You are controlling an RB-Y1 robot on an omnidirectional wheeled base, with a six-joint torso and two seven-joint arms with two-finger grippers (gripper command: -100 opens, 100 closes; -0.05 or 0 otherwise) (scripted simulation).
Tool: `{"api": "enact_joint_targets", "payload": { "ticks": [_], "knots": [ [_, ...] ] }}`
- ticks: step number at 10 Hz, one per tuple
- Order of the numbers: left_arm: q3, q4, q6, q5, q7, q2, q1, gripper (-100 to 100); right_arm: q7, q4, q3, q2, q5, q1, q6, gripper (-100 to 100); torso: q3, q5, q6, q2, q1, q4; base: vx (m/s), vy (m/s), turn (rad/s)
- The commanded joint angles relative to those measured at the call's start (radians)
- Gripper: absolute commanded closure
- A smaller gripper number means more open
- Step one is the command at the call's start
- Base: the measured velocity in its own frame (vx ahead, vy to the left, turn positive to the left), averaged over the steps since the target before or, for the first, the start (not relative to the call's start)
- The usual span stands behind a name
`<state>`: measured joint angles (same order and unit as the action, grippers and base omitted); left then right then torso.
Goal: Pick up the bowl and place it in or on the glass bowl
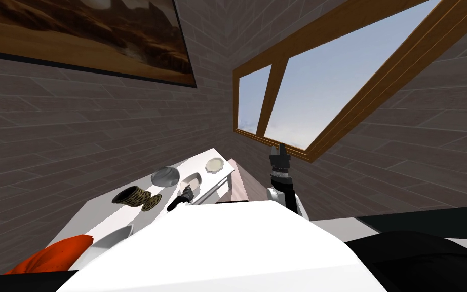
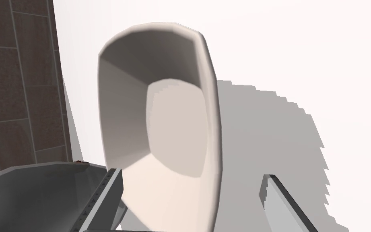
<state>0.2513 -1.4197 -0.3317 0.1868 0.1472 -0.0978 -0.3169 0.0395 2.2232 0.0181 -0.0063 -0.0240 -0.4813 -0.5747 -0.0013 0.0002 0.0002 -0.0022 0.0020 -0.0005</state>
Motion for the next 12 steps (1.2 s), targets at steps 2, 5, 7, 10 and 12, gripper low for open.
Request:
{"api": "enact_joint_targets", "payload": {
  "ticks": [2,5,7,10,12],
  "knots": [
    [-0.001,0.016,0.011,-0.001,-0.001,0.0,0.006,-100,0.0,0.0,0.0,0.0,0.0,0.0,0.0,0,0.0,0.0,0.0,0.0,0.0,0.0,0.03,0.016,0.005],
    [-0.001,0.019,0.012,0.0,0.0,0.0,0.006,100,0.0,0.0,0.0,0.0,0.0,0.0,0.0,0,0.002,-0.001,0.0,0.002,-0.002,0.001,0.0,0.0,0.0],
    [-0.001,0.018,0.013,0.0,0.0,0.0,0.007,100,0.0,0.0,0.0,0.0,0.0,0.0,0.0,0,0.002,-0.001,0.0,0.003,-0.002,0.001,0.0,0.0,0.0],
    [0.002,-0.033,-0.022,0.006,0.002,-0.005,-0.013,100,0.0,0.0,0.0,0.0,0.0,0.0,0.0,0,0.003,-0.002,0.0,0.005,-0.004,0.001,-0.026,-0.014,-0.015],
    [0.001,-0.039,-0.024,0.006,0.002,-0.005,-0.017,100,0.0,0.0,0.0,0.0,0.0,0.0,0.0,0,0.004,-0.002,0.0,0.007,-0.006,0.002,-0.041,-0.028,-0.004]
  ]
}}
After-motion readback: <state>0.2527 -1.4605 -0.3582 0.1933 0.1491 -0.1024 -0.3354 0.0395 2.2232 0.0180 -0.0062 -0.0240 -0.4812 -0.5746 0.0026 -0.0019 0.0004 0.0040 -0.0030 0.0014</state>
